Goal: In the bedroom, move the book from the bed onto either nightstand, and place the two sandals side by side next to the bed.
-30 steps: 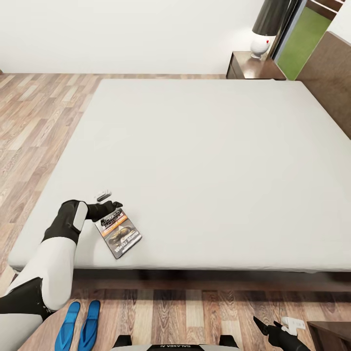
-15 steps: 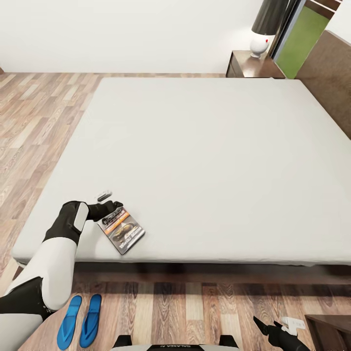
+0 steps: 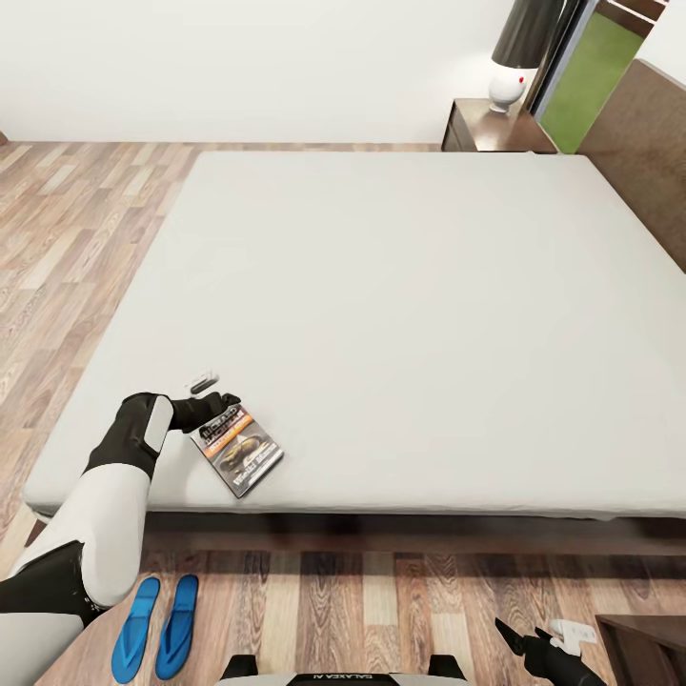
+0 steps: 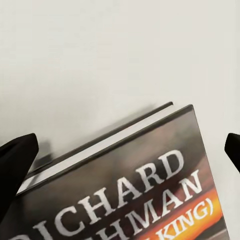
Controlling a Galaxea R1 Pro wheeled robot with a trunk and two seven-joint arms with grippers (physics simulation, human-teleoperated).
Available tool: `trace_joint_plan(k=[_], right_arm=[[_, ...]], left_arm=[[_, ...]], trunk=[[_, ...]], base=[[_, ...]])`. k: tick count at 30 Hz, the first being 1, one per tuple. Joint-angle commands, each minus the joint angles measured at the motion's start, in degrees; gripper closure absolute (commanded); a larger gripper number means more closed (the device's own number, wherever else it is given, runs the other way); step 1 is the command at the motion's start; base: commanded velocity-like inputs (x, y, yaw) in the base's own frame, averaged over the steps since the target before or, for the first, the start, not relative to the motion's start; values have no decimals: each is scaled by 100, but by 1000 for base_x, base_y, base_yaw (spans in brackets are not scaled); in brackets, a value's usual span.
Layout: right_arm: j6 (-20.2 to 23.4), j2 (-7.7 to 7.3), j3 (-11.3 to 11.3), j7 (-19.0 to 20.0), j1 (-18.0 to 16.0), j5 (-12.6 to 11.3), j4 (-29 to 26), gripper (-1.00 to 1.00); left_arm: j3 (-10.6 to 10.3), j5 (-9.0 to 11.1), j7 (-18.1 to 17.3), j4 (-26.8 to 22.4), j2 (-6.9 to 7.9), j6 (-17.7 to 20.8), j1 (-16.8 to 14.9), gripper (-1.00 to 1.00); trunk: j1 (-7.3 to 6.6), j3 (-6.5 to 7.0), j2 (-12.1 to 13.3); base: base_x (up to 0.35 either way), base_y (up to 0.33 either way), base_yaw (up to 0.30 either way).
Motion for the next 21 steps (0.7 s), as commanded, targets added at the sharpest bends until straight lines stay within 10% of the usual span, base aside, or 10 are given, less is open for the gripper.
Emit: trace_joint_plan(k=[1,21], right_arm=[[-28,-2,-30,34,-10,2,26,-100],[-28,-2,-30,35,-10,1,26,-100]], left_arm=[[15,-10,22,2,-1,40,0,-100],[15,-7,22,2,-1,40,0,-100]], trunk=[[0,-4,-2],[0,-4,-2]], base=[[0,0,0],[-50,0,0]])
